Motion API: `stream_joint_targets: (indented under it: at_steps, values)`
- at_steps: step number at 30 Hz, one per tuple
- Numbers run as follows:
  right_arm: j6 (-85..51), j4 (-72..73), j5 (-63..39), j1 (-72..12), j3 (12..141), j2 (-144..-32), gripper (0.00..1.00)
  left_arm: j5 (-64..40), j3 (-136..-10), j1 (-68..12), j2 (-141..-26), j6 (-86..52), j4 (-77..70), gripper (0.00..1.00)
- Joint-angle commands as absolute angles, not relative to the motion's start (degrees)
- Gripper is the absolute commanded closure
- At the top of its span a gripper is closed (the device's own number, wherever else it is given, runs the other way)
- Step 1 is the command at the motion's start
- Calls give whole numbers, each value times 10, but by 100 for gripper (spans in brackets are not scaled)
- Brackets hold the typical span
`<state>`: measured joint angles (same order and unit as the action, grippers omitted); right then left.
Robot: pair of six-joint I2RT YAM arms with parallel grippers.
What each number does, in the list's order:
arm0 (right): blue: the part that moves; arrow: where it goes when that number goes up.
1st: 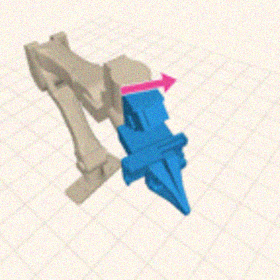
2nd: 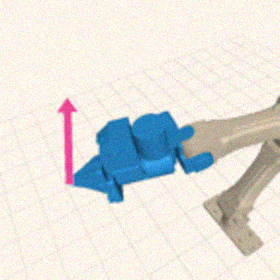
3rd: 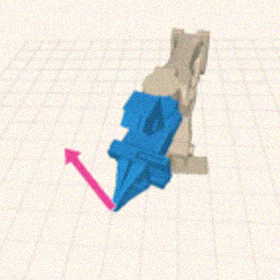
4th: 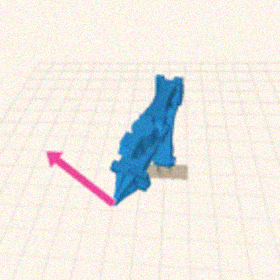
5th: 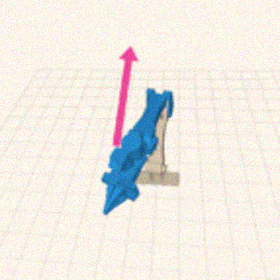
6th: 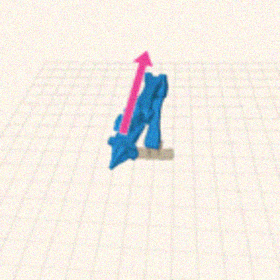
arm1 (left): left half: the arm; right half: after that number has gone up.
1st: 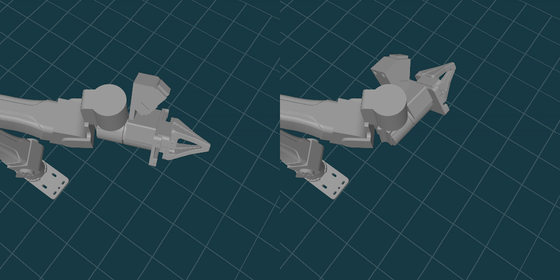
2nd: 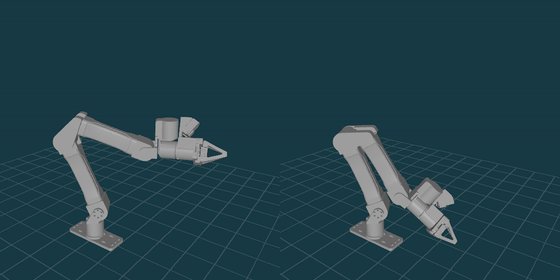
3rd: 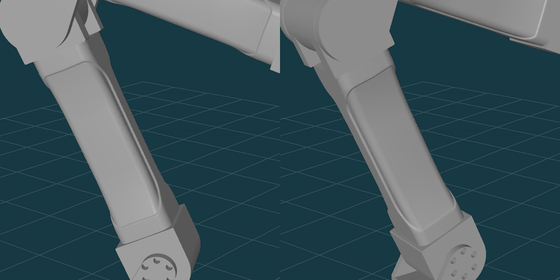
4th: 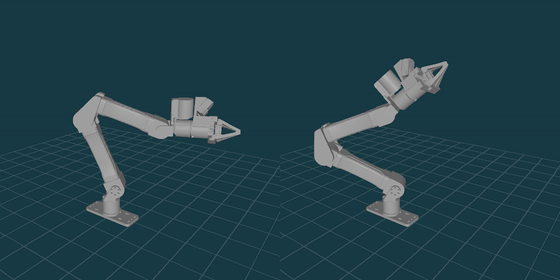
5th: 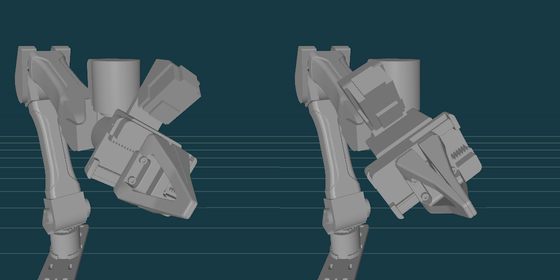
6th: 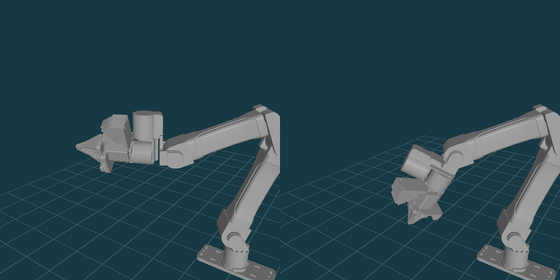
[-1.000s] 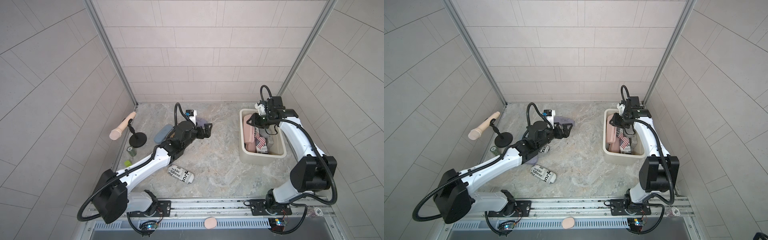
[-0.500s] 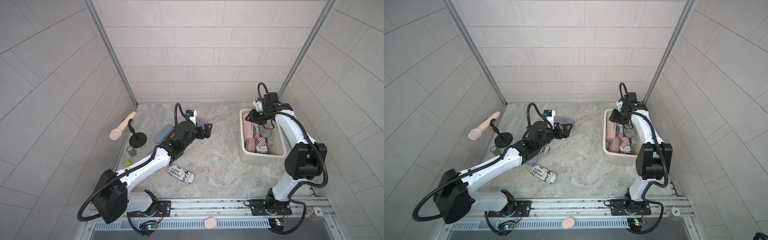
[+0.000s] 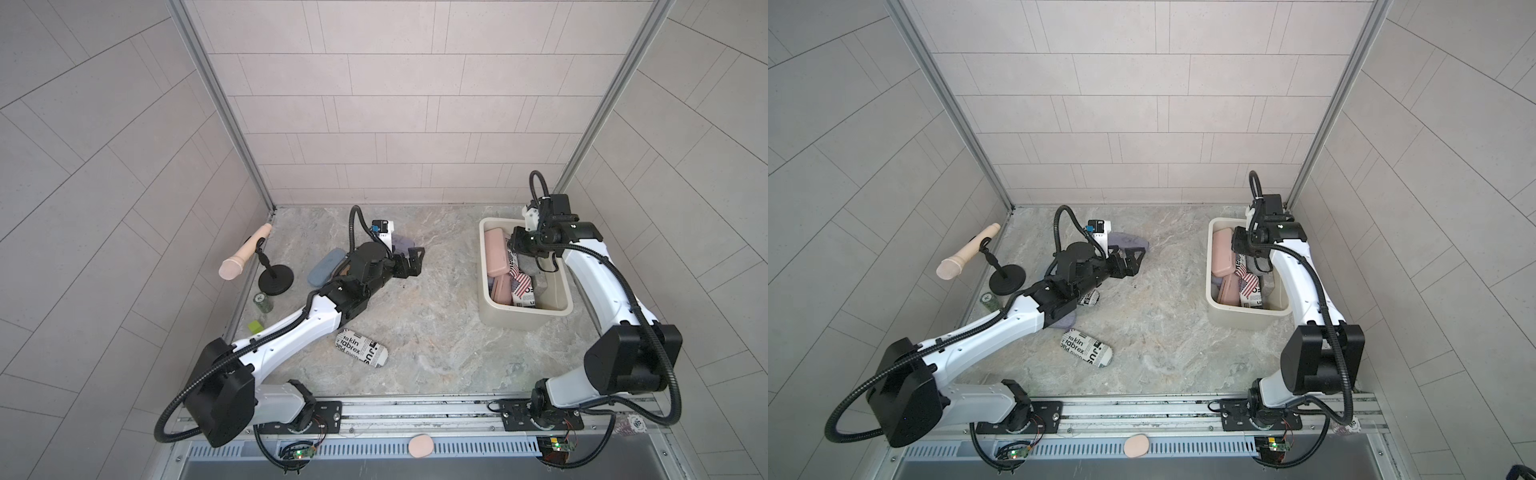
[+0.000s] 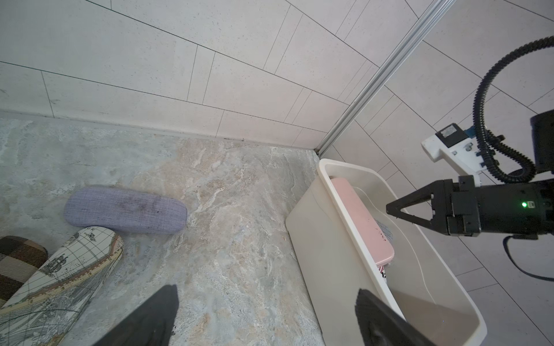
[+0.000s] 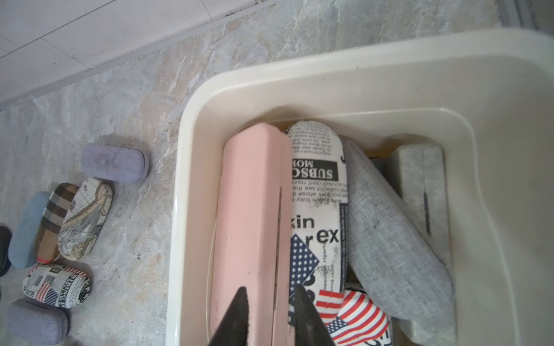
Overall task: Put the glasses cases into the storage boxes
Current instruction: Place the glasses case in the storage box, then pick up the glasses case at the center of the board.
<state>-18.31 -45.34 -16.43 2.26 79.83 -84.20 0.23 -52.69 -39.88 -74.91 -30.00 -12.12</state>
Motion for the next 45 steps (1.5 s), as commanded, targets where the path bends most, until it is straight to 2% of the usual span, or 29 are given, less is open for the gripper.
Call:
stream_joint_targets:
  at_steps: [1,4,11,17,20,23,24,25,28,34,39,45]
  values:
    - [-194,-436,-161,10,758,-827,78,3,-535,-396,-747,-299,-119,0]
    - [-196,-424,-166,10,744,-835,83,3,-536,-396,-746,-297,-117,0]
    - [-188,-431,-152,10,754,-831,84,43,-545,-396,-736,-272,-88,0]
    - [-182,-448,-141,6,753,-757,64,170,-561,-393,-725,-303,-26,0]
    - [-177,-442,-140,-9,740,-715,56,166,-566,-368,-723,-384,43,0]
    - [-173,-431,-132,-31,727,-681,47,125,-546,-336,-715,-480,122,12]
    - [-172,-428,-127,-39,725,-673,45,116,-551,-327,-715,-508,181,18]
    - [-172,-426,-124,-43,724,-666,43,115,-566,-324,-718,-536,257,20]
    - [-173,-417,-124,-52,717,-653,37,103,-576,-328,-715,-582,398,19]
    - [-173,-397,-123,-67,702,-640,31,85,-524,-332,-675,-746,531,15]
    - [-175,-389,-124,-72,693,-634,26,51,-507,-353,-672,-841,568,9]
    - [-177,-384,-128,-77,681,-623,21,7,-471,-354,-714,-876,517,6]
